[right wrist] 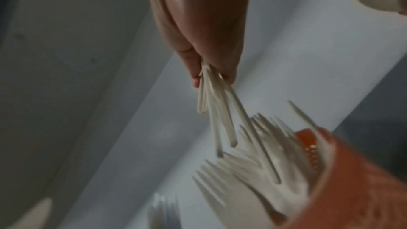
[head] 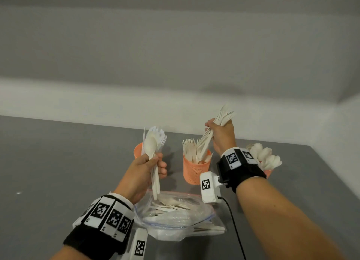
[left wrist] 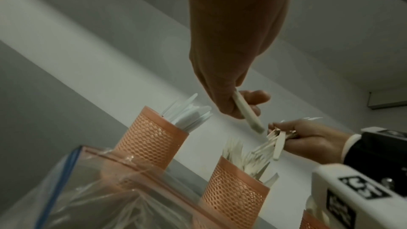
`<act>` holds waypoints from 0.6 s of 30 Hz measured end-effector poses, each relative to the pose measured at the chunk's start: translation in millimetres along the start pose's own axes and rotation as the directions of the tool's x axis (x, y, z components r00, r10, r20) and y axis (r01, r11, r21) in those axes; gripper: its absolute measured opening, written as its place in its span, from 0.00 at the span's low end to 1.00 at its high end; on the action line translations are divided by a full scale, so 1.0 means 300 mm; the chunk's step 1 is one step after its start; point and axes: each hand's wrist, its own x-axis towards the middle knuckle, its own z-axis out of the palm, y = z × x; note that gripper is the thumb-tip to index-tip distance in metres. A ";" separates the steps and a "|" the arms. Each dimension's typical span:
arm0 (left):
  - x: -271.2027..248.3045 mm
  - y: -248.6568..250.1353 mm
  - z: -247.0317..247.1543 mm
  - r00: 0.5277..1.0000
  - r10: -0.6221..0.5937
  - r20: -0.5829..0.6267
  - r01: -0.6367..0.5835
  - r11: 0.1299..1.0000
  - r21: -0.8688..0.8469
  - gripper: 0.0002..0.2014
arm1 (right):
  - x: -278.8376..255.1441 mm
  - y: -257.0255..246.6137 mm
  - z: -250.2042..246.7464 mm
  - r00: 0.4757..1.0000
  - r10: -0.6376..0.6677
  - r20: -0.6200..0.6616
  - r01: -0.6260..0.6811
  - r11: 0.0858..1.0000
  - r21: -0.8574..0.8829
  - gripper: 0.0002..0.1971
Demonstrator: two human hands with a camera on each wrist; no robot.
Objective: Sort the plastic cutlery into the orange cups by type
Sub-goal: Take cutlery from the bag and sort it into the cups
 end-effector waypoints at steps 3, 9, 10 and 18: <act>0.002 0.006 -0.015 1.000 0.002 -0.004 -0.002 1.000 0.012 0.10 | 0.014 0.033 0.009 0.992 -0.118 -0.042 0.112 0.988 -0.107 0.15; 0.009 -0.005 -0.027 1.000 -0.020 -0.020 0.020 1.000 0.007 0.09 | -0.009 0.084 0.020 0.984 -0.146 0.100 0.164 0.964 -0.210 0.18; 0.010 -0.006 -0.026 1.000 -0.020 -0.017 0.020 1.000 0.007 0.08 | -0.017 0.097 0.021 0.978 -0.155 0.138 0.183 0.957 -0.224 0.18; 0.020 -0.012 -0.015 1.000 -0.015 -0.003 0.015 1.000 -0.005 0.07 | -0.020 0.120 -0.004 0.957 -0.161 0.243 0.219 0.948 -0.231 0.23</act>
